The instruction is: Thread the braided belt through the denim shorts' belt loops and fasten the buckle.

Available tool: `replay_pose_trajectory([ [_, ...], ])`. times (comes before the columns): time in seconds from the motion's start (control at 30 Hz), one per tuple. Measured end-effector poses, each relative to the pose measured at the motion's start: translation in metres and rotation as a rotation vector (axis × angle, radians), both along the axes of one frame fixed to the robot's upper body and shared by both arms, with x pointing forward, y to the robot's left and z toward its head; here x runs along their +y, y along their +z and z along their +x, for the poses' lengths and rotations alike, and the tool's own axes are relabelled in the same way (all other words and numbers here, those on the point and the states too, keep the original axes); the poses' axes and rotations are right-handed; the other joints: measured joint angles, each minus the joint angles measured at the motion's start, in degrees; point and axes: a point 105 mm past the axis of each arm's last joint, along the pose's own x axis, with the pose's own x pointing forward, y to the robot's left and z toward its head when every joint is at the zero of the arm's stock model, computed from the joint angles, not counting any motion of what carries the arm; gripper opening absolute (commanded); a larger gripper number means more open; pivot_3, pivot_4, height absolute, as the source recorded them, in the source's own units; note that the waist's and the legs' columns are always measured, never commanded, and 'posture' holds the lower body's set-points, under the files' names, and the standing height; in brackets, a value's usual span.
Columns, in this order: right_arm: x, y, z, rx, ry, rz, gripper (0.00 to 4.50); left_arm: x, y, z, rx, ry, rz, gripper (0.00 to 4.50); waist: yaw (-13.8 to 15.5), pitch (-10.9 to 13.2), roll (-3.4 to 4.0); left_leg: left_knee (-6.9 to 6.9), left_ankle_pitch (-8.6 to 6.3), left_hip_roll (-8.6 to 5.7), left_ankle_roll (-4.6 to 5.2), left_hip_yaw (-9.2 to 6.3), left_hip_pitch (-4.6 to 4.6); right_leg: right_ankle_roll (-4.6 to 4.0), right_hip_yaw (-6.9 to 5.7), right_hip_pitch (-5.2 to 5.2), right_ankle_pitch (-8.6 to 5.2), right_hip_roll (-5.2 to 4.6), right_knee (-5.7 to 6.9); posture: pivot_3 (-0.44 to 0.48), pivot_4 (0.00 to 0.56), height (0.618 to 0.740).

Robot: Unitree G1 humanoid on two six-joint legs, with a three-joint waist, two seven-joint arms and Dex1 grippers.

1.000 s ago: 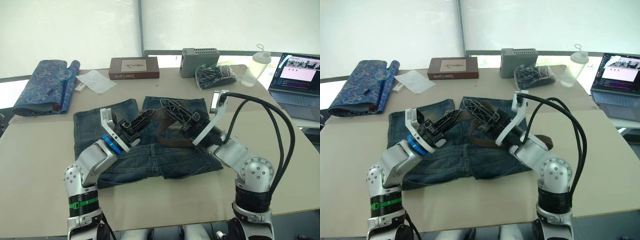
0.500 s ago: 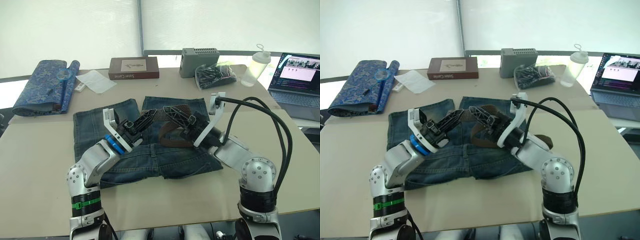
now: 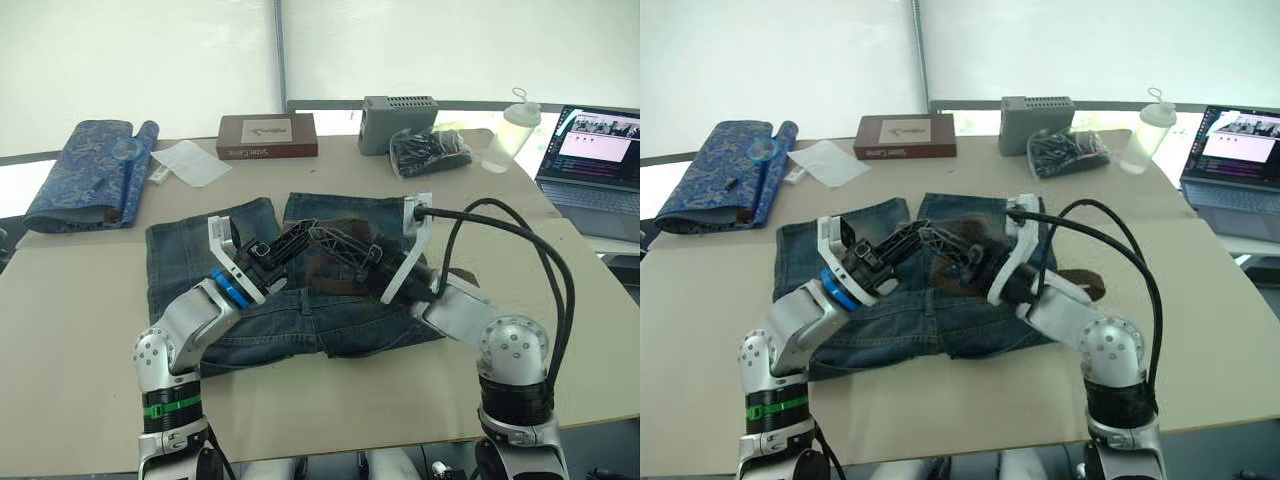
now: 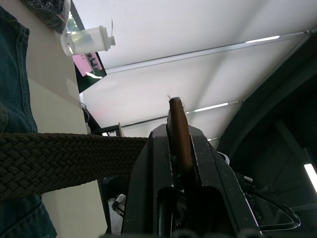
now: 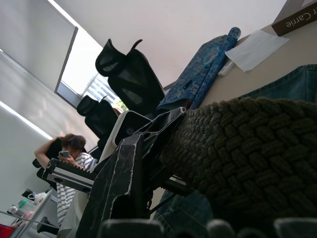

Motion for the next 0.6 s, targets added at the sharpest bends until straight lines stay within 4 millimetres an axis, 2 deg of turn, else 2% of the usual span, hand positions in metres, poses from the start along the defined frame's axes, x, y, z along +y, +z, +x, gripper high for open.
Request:
replay_pose_trajectory([
  [0.07, -0.0003, -0.0001, 0.0001, 0.000, -0.001, -0.002, 1.83, 0.0001, 0.0000, 0.0000, 0.000, 0.000, 0.000, 0.00, 0.01, 0.00, 0.00, 0.00, 0.00, 0.00, 0.01, 0.00, 0.00, 0.00, 0.00, 0.00, 0.00, 0.00, 0.00, 0.000, 0.150, 0.740],
  [0.27, -0.0015, -0.0004, 0.0010, 0.005, -0.007, 0.001, 0.04, -0.0004, 0.0011, -0.0006, -0.006, -0.002, -0.001, 0.00, 0.02, 0.00, 0.00, 0.00, 0.00, 0.01, 0.01, 0.00, 0.00, 0.00, 0.00, 0.00, 0.00, 0.01, 0.00, 0.000, 0.150, 0.740],
  [0.6, -0.0019, 0.0013, 0.0000, 0.021, 0.000, 0.024, 0.04, -0.0003, 0.0031, -0.0018, -0.019, -0.002, 0.002, 0.00, 0.01, 0.00, 0.00, 0.00, -0.01, 0.00, 0.01, 0.00, 0.00, 0.00, 0.00, 0.00, 0.00, 0.01, 0.00, 0.000, 0.150, 0.740],
])
